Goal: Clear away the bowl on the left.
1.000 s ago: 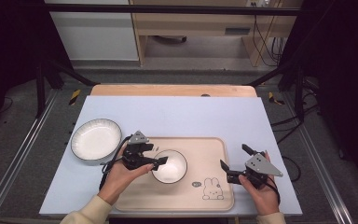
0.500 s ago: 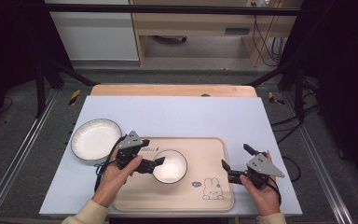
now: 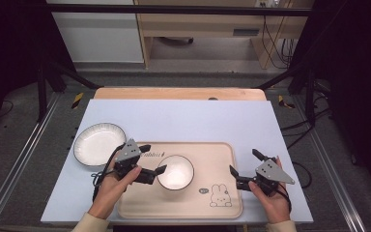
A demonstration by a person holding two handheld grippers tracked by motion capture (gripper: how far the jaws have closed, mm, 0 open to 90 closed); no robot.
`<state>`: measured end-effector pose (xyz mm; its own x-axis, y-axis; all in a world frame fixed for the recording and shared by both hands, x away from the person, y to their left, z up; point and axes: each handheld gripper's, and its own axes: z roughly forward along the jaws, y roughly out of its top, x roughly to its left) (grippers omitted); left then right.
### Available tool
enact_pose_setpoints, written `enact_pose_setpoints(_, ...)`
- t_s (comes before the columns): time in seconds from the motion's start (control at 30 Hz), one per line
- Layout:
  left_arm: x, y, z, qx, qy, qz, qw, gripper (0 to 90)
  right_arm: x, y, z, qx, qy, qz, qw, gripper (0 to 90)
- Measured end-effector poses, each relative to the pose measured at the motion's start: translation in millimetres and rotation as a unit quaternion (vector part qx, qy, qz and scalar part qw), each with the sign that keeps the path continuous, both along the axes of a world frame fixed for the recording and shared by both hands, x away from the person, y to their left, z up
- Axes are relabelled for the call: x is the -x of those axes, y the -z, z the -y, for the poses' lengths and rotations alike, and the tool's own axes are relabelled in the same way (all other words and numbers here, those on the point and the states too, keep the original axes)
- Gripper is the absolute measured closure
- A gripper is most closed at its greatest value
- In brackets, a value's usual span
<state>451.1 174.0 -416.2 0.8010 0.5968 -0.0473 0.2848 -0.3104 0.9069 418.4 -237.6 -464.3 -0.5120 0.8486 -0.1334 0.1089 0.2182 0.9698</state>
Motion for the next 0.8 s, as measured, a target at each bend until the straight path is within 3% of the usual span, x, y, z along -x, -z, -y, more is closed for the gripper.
enact_pose_setpoints(0.5,11.9,5.9,-30.7,0.028,-0.02,0.007,0.9994,6.0,1.1,-1.9,0.6,-0.001,-0.002,0.004,1.0,3.7)
enact_pose_setpoints(0.8,15.2,5.4,-53.3,0.032,-0.021,0.02,0.9991,5.8,1.5,-2.4,1.5,-0.001,-0.002,0.006,1.0,3.7)
